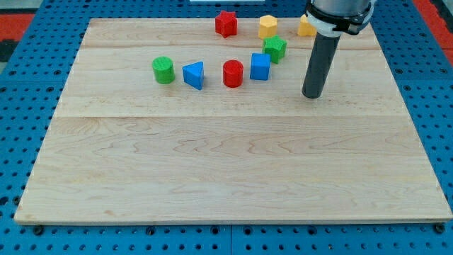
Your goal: Form a horizontal line with the yellow blocks and the red star
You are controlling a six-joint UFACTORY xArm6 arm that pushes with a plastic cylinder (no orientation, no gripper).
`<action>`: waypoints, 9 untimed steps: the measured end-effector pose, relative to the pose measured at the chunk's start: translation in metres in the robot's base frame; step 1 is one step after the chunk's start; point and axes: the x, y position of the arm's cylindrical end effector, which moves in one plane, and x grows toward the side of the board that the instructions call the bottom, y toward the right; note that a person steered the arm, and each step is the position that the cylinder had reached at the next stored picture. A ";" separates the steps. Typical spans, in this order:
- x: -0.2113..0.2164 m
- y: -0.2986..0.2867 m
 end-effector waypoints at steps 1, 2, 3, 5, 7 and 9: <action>0.000 0.001; 0.000 0.001; 0.000 0.007; -0.165 0.118; -0.203 0.026; -0.205 0.006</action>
